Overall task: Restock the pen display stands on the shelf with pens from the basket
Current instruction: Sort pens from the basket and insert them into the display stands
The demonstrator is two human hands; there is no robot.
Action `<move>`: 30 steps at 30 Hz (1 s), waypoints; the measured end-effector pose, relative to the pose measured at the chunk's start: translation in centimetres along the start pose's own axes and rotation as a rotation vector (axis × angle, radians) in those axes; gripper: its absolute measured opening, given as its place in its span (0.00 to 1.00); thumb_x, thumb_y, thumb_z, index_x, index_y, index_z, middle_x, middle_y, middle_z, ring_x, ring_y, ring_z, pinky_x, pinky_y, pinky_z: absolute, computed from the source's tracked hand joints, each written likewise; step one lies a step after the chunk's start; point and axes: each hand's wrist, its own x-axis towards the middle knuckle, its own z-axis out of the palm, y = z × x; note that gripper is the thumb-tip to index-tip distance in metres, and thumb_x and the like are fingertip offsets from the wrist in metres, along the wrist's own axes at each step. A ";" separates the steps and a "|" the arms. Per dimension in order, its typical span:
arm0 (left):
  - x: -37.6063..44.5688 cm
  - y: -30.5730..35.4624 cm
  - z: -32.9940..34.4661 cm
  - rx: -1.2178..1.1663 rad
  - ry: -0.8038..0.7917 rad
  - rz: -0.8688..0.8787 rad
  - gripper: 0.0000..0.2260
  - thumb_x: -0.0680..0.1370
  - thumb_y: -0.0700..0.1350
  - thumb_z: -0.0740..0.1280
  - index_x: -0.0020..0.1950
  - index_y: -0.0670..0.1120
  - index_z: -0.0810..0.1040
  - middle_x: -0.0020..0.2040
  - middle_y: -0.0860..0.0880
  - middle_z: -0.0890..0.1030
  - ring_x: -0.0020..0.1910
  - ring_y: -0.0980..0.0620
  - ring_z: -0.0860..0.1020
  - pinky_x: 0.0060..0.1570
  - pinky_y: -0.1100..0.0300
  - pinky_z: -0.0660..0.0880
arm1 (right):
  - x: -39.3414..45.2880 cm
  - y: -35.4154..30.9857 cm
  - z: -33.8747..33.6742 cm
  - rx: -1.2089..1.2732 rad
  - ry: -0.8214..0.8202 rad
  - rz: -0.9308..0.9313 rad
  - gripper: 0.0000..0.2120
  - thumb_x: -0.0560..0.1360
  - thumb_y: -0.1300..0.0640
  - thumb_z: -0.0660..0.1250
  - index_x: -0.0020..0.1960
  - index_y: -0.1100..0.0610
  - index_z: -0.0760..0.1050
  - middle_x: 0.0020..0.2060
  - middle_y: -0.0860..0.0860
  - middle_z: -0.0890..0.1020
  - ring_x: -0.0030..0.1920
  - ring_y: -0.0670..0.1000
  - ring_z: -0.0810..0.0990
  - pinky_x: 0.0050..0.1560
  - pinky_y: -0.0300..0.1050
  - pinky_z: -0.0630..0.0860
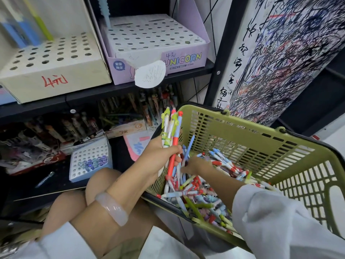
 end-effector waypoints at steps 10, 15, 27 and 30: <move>-0.4 -0.2 -0.7 0.002 0.029 0.025 0.08 0.77 0.34 0.64 0.47 0.47 0.75 0.35 0.47 0.78 0.25 0.58 0.76 0.26 0.66 0.74 | 0.1 1.0 1.1 0.122 -0.017 0.080 0.19 0.76 0.55 0.66 0.32 0.56 0.60 0.28 0.52 0.64 0.27 0.48 0.64 0.27 0.40 0.62; -0.6 -0.2 -1.1 0.009 0.025 0.047 0.08 0.77 0.35 0.64 0.47 0.48 0.75 0.34 0.49 0.79 0.26 0.58 0.77 0.29 0.66 0.76 | -1.7 2.8 -2.3 0.723 -0.131 0.153 0.15 0.78 0.61 0.59 0.33 0.59 0.65 0.23 0.53 0.69 0.22 0.48 0.67 0.23 0.37 0.65; -2.0 0.4 1.1 -0.213 -0.007 0.007 0.09 0.77 0.39 0.65 0.56 0.38 0.77 0.46 0.40 0.82 0.45 0.46 0.82 0.48 0.53 0.80 | -15.1 0.0 -6.5 1.104 -0.126 -0.571 0.10 0.81 0.53 0.54 0.45 0.58 0.65 0.24 0.46 0.72 0.22 0.45 0.66 0.24 0.37 0.68; -3.4 2.0 1.3 -0.337 -0.047 0.075 0.12 0.78 0.41 0.64 0.59 0.37 0.75 0.35 0.40 0.81 0.30 0.46 0.80 0.30 0.56 0.79 | -17.5 -4.0 -6.5 0.989 0.090 -0.710 0.10 0.82 0.53 0.54 0.48 0.59 0.66 0.25 0.49 0.71 0.23 0.47 0.68 0.23 0.39 0.68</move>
